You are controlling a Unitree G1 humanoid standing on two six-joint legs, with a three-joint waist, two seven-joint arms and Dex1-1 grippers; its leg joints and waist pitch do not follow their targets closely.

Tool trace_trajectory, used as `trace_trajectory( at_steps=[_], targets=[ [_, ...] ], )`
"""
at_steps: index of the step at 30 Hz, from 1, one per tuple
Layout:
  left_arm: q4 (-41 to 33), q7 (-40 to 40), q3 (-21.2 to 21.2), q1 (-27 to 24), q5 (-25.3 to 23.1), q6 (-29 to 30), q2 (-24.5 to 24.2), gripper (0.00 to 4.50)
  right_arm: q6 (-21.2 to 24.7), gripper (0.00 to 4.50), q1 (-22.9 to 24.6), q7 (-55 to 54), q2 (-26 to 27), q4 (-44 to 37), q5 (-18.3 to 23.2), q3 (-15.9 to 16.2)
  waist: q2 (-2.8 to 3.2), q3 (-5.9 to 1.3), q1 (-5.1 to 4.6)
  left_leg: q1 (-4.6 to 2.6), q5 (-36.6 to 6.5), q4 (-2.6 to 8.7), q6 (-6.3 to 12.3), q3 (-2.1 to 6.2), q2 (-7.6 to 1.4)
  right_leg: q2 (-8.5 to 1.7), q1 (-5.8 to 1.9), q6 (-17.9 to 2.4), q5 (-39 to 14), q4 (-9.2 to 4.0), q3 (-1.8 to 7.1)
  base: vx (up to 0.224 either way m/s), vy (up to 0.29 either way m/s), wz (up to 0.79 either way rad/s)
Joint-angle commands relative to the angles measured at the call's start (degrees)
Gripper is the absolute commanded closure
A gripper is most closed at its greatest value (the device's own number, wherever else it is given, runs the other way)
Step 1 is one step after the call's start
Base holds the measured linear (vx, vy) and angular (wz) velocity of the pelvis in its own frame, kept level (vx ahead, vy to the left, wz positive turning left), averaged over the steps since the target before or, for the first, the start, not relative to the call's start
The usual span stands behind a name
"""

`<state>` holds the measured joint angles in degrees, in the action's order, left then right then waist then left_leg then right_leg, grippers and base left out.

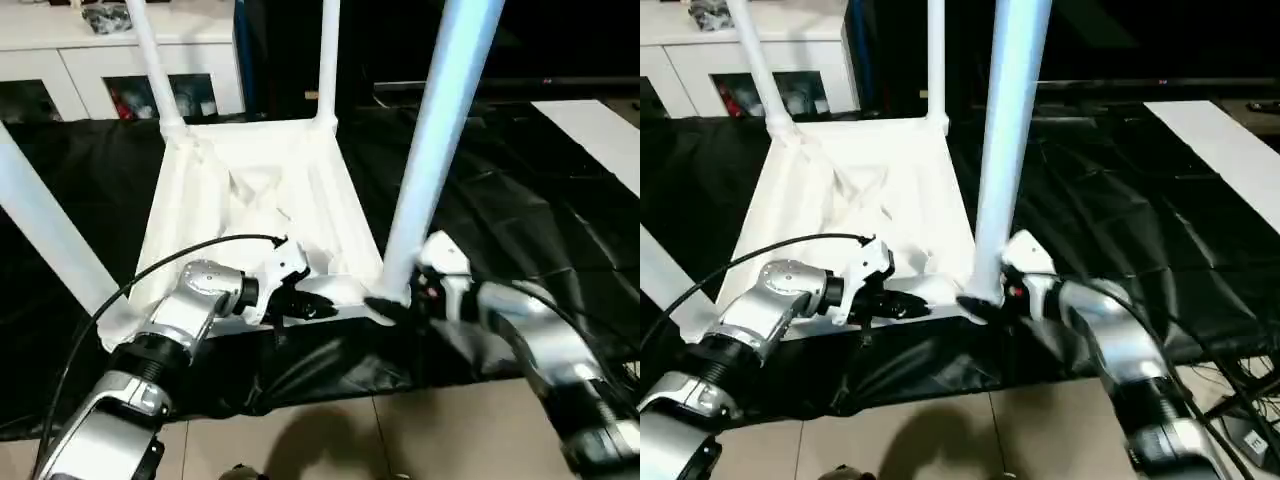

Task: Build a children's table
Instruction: Rotate leg to tighten

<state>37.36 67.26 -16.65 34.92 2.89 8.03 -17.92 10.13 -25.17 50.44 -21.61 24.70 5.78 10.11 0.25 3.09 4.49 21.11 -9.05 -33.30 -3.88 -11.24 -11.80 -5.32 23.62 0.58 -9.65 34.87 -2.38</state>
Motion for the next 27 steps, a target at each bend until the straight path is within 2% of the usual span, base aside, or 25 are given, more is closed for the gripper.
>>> trace_trajectory(
  at_steps=[1,5,12,13,14,17,19,22,25,26,27],
  targets=[
    [1.4,-0.5,0.6,0.8,0.4,-0.6,0.2,4.5,-1.7,0.48,-1.3,-0.4,0.2,1.9,-0.9,0.2,-0.58,-3.23,-0.25,-1.01,-23.8,3.94,-0.3,1.02,-0.55,-2.18,-1.47,-6.2,-31.9,-6.45,0.99,0.0,0.0,0.0],
    [2.2,0.0,0.6,1.0,0.0,-1.3,0.0,4.5,-3.2,0.84,-2.4,0.3,0.7,4.3,-0.7,0.0,-0.72,-3.2,-0.51,-0.98,-23.9,3.92,0.04,1.0,-0.54,-2.14,-1.43,-6.2,-32.3,-6.56,1.01,0.0,0.0,0.0],
    [4.2,-0.5,1.2,1.9,-0.3,-2.6,0.0,4.5,-6.4,1.34,-4.7,0.4,1.9,9.9,-1.2,0.0,-0.61,-3.13,-1.29,-0.98,-25.3,3.81,-0.11,1.18,-0.46,-2.24,-1.21,-5.9,-35.2,-6.87,0.72,0.0,0.0,0.0],
    [4.8,-0.7,1.3,2.3,-0.4,-3.0,0.1,4.5,-7.3,1.34,-5.3,0.3,2.4,11.3,-1.2,-0.1,-0.77,-3.14,-1.31,-0.95,-25.2,3.86,-0.09,1.22,-0.47,-2.24,-1.29,-5.8,-35.2,-6.86,0.69,0.0,0.0,0.0],
    [5.3,-1.1,1.4,2.6,-0.4,-3.1,0.3,4.5,-7.7,1.52,-5.7,0.1,2.7,12.2,-1.2,-0.2,-0.59,-3.13,-1.3,-1.0,-25.3,3.87,-0.1,1.23,-0.5,-2.28,-1.18,-5.9,-35.1,-6.87,0.71,0.0,0.0,0.0],
    [7.1,-3.1,2.0,3.7,-0.7,-3.5,1.3,4.5,-9.3,1.68,-7.0,-0.4,4.0,15.5,-0.8,-0.8,-0.53,-3.15,-1.5,-1.04,-25.8,3.94,-0.12,1.3,-0.51,-2.26,-1.27,-6.3,-34.7,-6.87,0.55,0.0,0.0,0.0],
    [7.9,-5.7,2.3,4.3,-1.2,-3.5,2.4,4.5,-9.7,1.74,-7.2,-1.9,4.9,16.7,-0.9,-1.1,-0.73,-3.2,-1.48,-0.88,-25.1,4.13,-0.05,1.32,-0.61,-2.34,-1.52,-6.6,-33.2,-6.76,0.55,0.0,0.0,0.0],
    [9.2,-11.1,2.4,5.3,-2.0,-2.7,5.4,4.5,-10.0,1.77,-7.1,-8.6,7.7,18.6,-2.0,-1.8,-0.8,-3.24,-1.56,-0.91,-24.5,4.31,-0.02,1.18,-0.78,-2.27,-1.45,-8.1,-30.2,-6.53,0.69,0.0,0.0,0.0],
    [11.1,-17.8,2.7,6.4,-2.4,-1.8,10.1,4.5,-9.1,1.78,-7.7,-20.5,13.0,21.9,-3.3,-3.1,-0.59,-3.16,-1.79,-1.14,-25.3,4.36,-0.54,1.1,-0.64,-2.2,-1.27,-8.3,-30.3,-6.64,0.73,0.0,0.0,0.0],
    [12.2,-21.5,2.9,7.0,-2.7,-1.7,12.6,4.5,-8.6,1.78,-8.6,-26.4,16.2,24.1,-3.3,-3.9,-0.35,-3.13,-2.03,-1.14,-25.8,4.29,-0.8,1.19,-0.5,-2.28,-1.28,-8.2,-31.1,-6.69,0.68,0.0,0.0,0.0],
    [12.7,-22.6,2.9,7.2,-2.7,-1.5,13.9,4.5,-8.3,1.78,-9.4,-29.3,18.0,25.4,-3.3,-4.3,-0.43,-3.16,-2.39,-1.12,-26.2,4.34,-1.03,1.31,-0.39,-2.28,-1.37,-7.7,-32.1,-6.88,0.45,0.0,0.0,0.0]
  ],
)
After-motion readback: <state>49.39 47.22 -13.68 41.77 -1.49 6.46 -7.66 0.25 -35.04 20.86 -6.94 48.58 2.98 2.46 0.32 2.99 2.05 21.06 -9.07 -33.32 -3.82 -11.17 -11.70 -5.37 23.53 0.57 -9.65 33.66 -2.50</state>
